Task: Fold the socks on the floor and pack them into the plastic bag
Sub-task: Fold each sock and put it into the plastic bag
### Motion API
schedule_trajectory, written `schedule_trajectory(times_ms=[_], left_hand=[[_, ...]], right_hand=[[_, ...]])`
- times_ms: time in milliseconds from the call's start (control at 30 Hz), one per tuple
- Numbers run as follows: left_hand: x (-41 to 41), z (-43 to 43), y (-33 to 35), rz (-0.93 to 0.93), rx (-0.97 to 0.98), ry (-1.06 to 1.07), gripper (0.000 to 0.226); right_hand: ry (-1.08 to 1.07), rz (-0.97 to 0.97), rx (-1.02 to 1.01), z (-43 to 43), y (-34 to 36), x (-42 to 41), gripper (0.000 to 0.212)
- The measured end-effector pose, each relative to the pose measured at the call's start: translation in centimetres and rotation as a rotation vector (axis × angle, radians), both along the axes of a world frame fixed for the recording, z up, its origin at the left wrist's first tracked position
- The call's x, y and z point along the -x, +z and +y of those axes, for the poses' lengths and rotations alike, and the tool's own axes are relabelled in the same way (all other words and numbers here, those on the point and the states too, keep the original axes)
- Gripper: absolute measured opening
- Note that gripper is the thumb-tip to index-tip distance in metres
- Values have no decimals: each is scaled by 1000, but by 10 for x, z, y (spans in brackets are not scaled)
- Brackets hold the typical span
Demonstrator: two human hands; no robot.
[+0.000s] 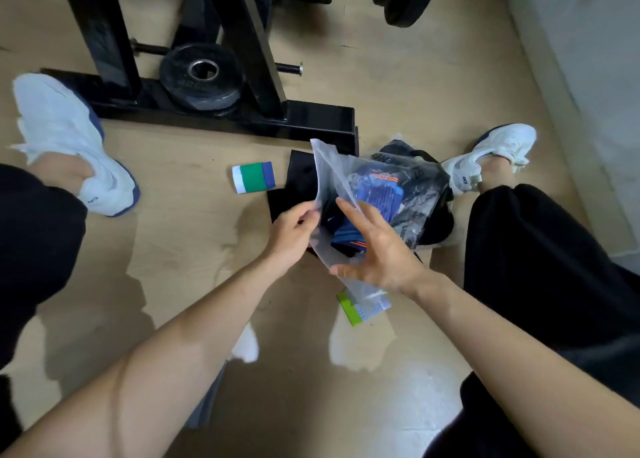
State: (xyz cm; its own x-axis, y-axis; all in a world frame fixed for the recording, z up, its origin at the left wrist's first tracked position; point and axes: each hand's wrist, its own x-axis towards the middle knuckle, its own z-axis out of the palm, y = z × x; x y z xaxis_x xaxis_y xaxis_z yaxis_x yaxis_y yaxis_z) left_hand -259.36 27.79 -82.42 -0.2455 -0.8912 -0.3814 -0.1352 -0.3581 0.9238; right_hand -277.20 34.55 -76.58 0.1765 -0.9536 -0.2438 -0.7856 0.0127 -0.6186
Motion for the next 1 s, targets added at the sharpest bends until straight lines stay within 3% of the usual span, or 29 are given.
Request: schedule_trajectory(times_ms=[167,233,367,433,533,633,833,933,1000], left_hand=[[17,0,26,200,-44,-54,31],[23,-3,26,180,-10,-101,43],[37,-12,24,85,-18,-150,92],[47,-18,25,4,-17,-218,94],[66,-25,21,-125,20,-354,83],[83,-34,9,-146,44,-415,76],[110,-73,3,-79,76,-405,63],[88,-85,-11,-219,245,-339,52],[58,-82,-29,-430,492,-268,39]], right_hand=[[10,24,125,-7,-12,-7,115],[-12,-70,156,-10,-11,-3,98],[-235,-335,172,-7,-4,0,53],[-335,-353,197,-5,-10,9,48],[-316,-7,117,-3,-31,28,82],[-272,77,-21,-5,-50,39,107],[-237,224,17,-50,-68,82,117],[-213,230,19,-63,-72,96,115],[-221,215,34,-71,-74,104,111]])
